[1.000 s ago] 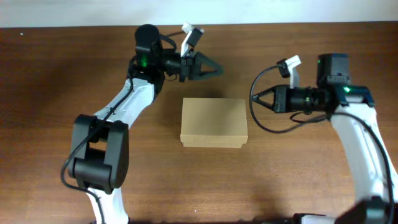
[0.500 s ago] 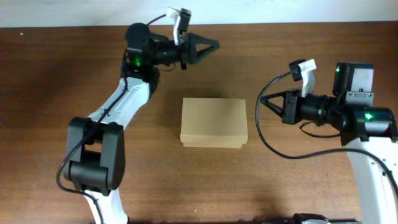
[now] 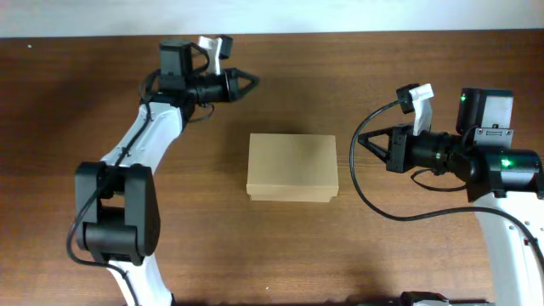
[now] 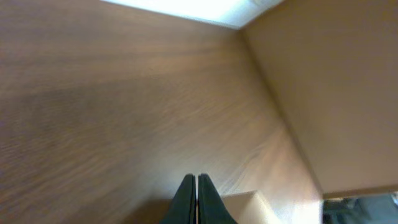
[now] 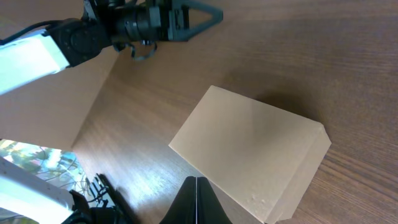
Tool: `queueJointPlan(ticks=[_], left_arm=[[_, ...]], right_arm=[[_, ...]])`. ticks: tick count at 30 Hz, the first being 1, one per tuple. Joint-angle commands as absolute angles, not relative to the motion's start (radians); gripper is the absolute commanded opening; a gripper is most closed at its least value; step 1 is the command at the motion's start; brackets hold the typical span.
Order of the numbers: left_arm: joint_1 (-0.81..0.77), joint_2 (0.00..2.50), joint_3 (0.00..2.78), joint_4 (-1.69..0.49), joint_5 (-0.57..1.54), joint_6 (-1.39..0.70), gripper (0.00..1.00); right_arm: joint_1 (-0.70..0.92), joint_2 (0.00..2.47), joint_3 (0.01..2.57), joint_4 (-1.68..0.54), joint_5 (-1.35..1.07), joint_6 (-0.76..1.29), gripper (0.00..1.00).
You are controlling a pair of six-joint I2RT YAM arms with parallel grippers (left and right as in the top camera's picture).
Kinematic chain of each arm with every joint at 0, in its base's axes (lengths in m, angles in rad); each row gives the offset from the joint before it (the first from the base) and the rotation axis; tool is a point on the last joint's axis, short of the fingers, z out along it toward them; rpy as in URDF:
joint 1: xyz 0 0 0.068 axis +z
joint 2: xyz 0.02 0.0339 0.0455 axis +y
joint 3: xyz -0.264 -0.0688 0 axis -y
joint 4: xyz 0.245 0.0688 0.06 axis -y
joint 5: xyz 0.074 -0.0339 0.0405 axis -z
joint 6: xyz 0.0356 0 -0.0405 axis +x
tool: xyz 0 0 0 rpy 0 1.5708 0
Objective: Pack container
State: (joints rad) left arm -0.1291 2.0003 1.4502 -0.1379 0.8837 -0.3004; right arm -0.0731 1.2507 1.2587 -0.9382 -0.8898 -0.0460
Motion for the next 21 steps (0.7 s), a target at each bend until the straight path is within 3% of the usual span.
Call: queueJointPlan(ticks=[1, 9, 21], left_arm=[[-0.139, 1.931, 1.455, -0.202, 0.779, -0.142, 0.02], [-0.193, 1.684, 1.455, -0.463, 0.583, 0.106, 0.02], [-0.275, 1.564, 1.429, -0.807, 0.584, 0.245, 0.02]], right_arm=[[-0.072, 1.24, 1.269, -0.94, -0.874, -0.056, 0.04], [-0.072, 1.24, 1.269, -0.978, -0.841, -0.056, 0.04], [-0.072, 1.244, 1.223, -1.065, -0.796, -0.154, 0.04]])
